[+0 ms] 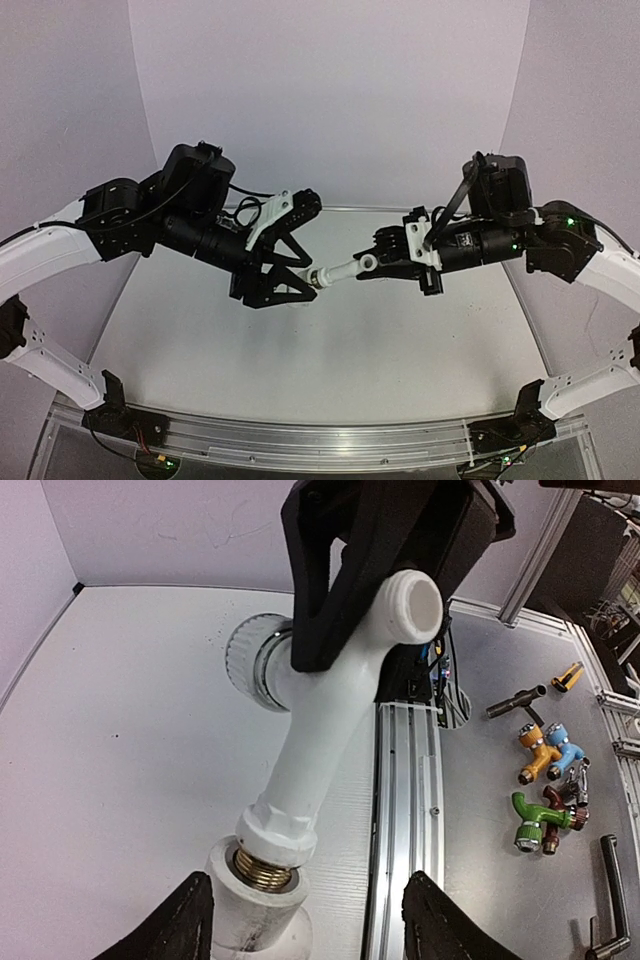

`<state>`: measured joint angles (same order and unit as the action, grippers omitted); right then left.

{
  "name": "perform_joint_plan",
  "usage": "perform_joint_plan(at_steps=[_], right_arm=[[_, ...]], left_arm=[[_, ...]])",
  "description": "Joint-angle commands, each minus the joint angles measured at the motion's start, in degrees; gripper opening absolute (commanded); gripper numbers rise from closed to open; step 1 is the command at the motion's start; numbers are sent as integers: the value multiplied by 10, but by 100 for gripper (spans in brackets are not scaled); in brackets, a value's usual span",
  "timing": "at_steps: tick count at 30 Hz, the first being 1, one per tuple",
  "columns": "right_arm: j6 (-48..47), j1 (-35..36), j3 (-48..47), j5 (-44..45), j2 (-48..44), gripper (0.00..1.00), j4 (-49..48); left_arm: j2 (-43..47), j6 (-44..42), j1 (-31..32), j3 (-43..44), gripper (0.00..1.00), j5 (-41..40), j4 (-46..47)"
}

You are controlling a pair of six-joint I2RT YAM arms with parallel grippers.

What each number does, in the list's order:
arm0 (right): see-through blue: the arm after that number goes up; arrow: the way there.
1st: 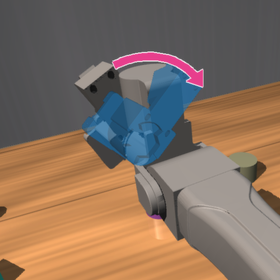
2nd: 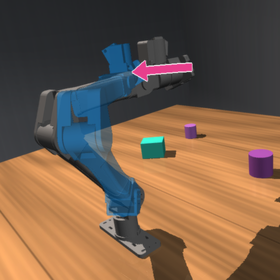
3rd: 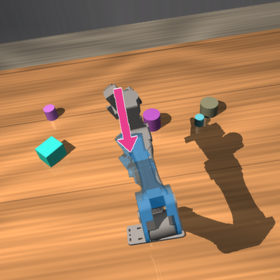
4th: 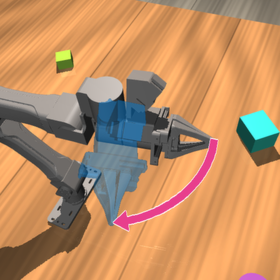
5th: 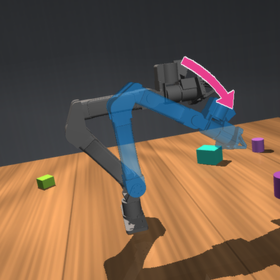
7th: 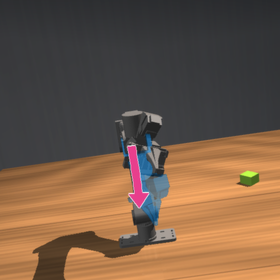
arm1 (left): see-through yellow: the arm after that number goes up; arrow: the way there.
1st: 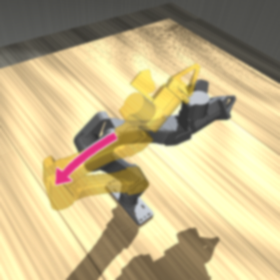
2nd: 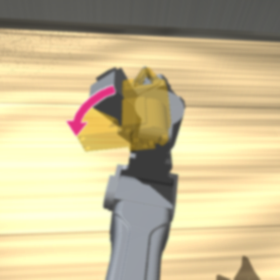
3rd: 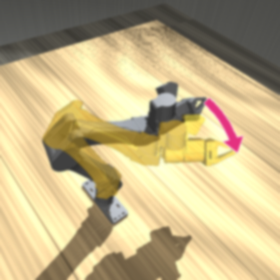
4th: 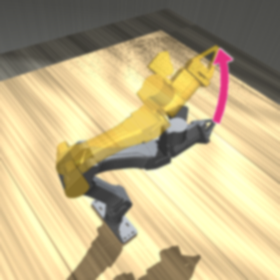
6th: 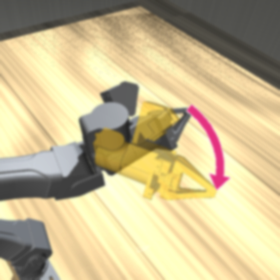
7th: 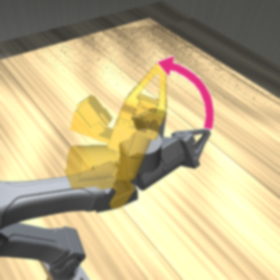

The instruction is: Install the water faucets

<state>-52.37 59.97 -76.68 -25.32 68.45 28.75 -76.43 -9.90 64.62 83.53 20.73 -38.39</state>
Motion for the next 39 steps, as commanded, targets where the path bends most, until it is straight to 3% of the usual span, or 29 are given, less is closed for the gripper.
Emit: perform_joint_plan(at_steps=[1, 6, 14, 23, 30, 39], right_arm=[[-20, -1, 12, 5, -26, 0, -71], [-71, -1, 40, 18, -45, 0, -84], [-185, -1, 72, 3, -92, 0, -111], [-260, -2, 109, -49, -133, 0, -163], [-269, -1, 104, -72, -128, 0, -173], [-277, -1, 106, -105, -124, 0, -173]], left_arm=[[30, 32, -13, -17, 68, -1, 40], [58, 37, -24, -54, 76, -17, 61], [67, 107, -76, -57, 99, 100, 69], [7, 122, -89, -24, 100, 244, 36], [-21, 107, -88, -12, 91, 308, 64], [-48, 104, -87, 2, 64, 381, 87]])
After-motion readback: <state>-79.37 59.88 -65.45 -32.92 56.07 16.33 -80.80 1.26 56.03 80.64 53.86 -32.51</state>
